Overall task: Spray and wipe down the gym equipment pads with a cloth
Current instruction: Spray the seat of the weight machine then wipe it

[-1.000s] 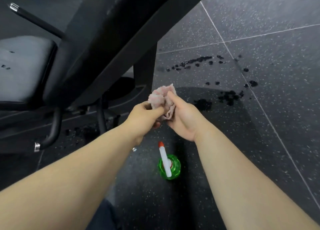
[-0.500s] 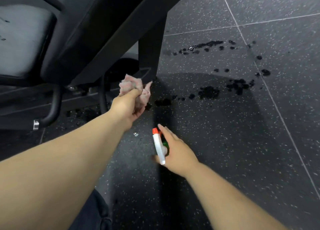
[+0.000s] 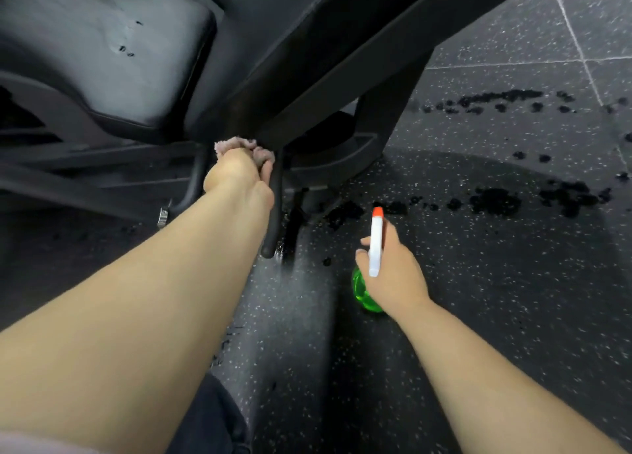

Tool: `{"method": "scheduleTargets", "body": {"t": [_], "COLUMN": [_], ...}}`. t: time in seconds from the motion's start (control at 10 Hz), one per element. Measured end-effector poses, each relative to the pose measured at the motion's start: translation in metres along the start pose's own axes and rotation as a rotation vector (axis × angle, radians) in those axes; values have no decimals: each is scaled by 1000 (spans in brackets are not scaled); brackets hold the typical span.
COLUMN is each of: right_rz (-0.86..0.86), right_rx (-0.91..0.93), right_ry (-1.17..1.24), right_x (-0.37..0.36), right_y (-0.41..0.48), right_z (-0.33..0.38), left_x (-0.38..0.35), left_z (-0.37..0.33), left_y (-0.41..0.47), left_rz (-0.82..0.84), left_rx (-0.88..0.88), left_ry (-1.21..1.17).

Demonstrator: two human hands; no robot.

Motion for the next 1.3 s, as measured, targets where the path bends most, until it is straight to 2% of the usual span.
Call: {"method": "scheduleTargets", "body": {"t": [0.2,0.3,0.4,0.5,0.7,0.9,1.0,1.1,1.3], "right_rz": [-18,-90,-234,-333,-301,-348,-351,-339,-214], "right_rx": [-20,-39,-40,-96,-118,-208,-263,-303,-338], "right_ry": [35,84,99,219,276,301,297,267,260], "right_x": [5,28,60,92,164,282,357,423,544], "right_y": [10,8,-2,-14,-34,-93,-147,-200,-293], "right_z": [10,10,6,-10,-10,2,18,40,94], "left_x": [-25,-25,-29,-48,-103,-164,-194,-223,-294], "left_z": [-8,1,20,45,68,20,-26,-77,-185], "left_y": [-38,-51,-66,-93,-167,-267,-336,-394,-502], "left_rz": [224,226,230,352,573,696,791,871,918], "left_rx": [-143,-114,-41,47,178,220,274,213,203], "left_ry": [214,339,445,517,608,721,811,907,976]}}
Point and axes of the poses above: each hand's wrist, its own y-axis towards the middle knuckle, its own x-axis out of the back of the hand, z = x × y, the point moved 9 cm from there along y, towards the middle knuckle, and after that the axes turned 10 degrees about -x, right-handed, at the moved point
